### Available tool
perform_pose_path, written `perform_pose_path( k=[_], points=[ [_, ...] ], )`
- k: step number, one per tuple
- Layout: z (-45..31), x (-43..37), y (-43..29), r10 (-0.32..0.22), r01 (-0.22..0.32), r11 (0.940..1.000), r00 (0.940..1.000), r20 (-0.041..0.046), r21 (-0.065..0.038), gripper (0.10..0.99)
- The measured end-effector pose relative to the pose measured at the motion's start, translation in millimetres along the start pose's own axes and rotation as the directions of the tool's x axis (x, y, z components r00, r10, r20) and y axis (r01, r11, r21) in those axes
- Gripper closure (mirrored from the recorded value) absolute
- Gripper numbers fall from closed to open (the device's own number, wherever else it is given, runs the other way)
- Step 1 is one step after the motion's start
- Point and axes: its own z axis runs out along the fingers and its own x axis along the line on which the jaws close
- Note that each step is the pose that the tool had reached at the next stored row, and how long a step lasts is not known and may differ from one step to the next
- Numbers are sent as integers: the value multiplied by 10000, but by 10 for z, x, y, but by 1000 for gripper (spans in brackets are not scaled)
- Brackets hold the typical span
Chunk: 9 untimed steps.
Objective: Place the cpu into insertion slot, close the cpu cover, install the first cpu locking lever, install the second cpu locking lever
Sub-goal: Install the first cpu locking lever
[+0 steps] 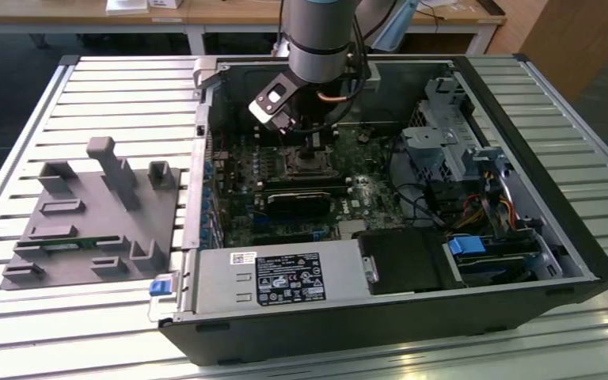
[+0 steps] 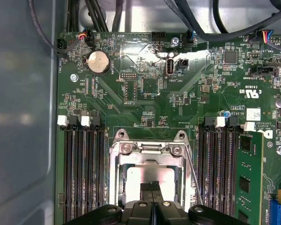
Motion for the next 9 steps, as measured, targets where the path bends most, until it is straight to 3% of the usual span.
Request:
perform_pose_path(
  k=[9],
  points=[
    [-32,1,0,0,0,10000,10000,-2,-1,980]
  ],
)
